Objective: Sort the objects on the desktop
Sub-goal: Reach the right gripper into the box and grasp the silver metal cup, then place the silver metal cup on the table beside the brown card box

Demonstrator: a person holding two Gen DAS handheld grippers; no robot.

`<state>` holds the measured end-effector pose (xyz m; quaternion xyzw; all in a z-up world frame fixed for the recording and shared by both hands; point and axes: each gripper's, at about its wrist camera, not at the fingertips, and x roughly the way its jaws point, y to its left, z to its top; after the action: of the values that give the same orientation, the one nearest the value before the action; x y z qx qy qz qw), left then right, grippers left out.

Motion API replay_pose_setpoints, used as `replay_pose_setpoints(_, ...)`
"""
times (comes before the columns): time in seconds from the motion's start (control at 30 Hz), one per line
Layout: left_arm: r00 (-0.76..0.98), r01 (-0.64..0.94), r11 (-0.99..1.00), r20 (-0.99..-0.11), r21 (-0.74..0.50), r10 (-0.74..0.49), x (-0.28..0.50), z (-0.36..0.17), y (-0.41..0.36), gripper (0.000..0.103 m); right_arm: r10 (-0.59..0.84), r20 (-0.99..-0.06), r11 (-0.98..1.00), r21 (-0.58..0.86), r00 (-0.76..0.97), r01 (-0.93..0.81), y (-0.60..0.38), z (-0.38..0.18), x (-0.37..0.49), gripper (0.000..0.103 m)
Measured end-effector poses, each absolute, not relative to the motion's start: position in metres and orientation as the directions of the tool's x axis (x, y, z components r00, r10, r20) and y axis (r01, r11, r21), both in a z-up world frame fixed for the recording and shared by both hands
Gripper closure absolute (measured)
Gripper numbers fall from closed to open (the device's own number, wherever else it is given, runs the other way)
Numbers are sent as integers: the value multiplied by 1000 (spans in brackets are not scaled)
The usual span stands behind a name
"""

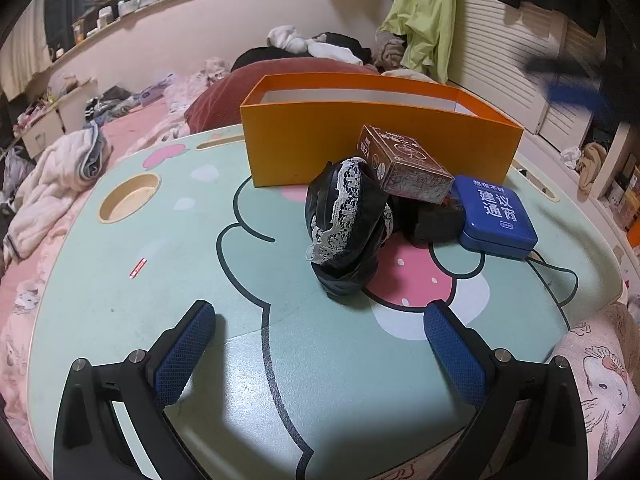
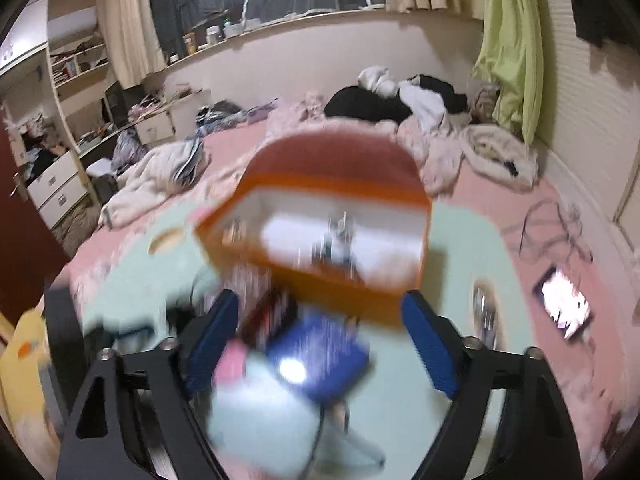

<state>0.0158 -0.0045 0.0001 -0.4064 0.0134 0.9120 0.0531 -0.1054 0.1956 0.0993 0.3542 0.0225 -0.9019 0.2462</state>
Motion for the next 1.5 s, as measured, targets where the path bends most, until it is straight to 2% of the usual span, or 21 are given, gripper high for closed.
replay_pose_setpoints(0.1,-665,-108,-994,-742,-19,87,16,0,-5,0,-393,-736,-885,140,-551,443,164,109,-164,42)
replay_pose_setpoints(0.2,-665,-108,-994,-741,-20,87,17,0,-4,0,-321,-839,-908,141,-439,395,137,89,-223,42)
replay_pose_setpoints(0.4,-667,-109,-994,-740,-22,89,16,0,-5,0,-218,-914,-936,97,-341,338,112,44,-273,49)
replay_pose_setpoints(0.5,-666,-108,-994,-741,-20,87,17,0,-4,0,-187,-937,-941,85,-295,329,104,30,-282,61)
replay_pose_setpoints(0.53,-666,-108,-994,-741,-20,87,17,0,-5,0,-175,-943,-943,78,-282,324,101,25,-283,70)
replay_pose_setpoints(0.57,-666,-108,-994,-741,-20,87,17,0,-5,0,-163,-950,-944,72,-265,322,97,19,-286,74)
replay_pose_setpoints(0.77,-667,-108,-994,-740,-19,87,17,0,-5,0,-177,-938,-934,65,-296,351,102,23,-273,74)
replay_pose_setpoints(1.0,-667,-108,-994,-740,-20,88,18,-1,-6,0,-413,-801,-866,200,-433,458,134,87,-186,74)
replay_pose_setpoints(1.13,-668,-108,-994,-739,-21,88,18,-1,-6,0,-519,-759,-789,247,-394,563,156,95,-125,74)
replay_pose_setpoints(1.2,-668,-109,-994,-739,-20,88,18,-1,-6,0,-525,-770,-778,263,-361,571,159,86,-112,74)
replay_pose_setpoints(1.37,-668,-109,-994,-738,-21,89,19,-1,-7,0,-437,-828,-826,215,-351,521,163,54,-116,74)
replay_pose_setpoints(1.5,-669,-109,-994,-738,-21,89,19,-1,-7,0,-425,-818,-847,209,-388,488,163,46,-126,73)
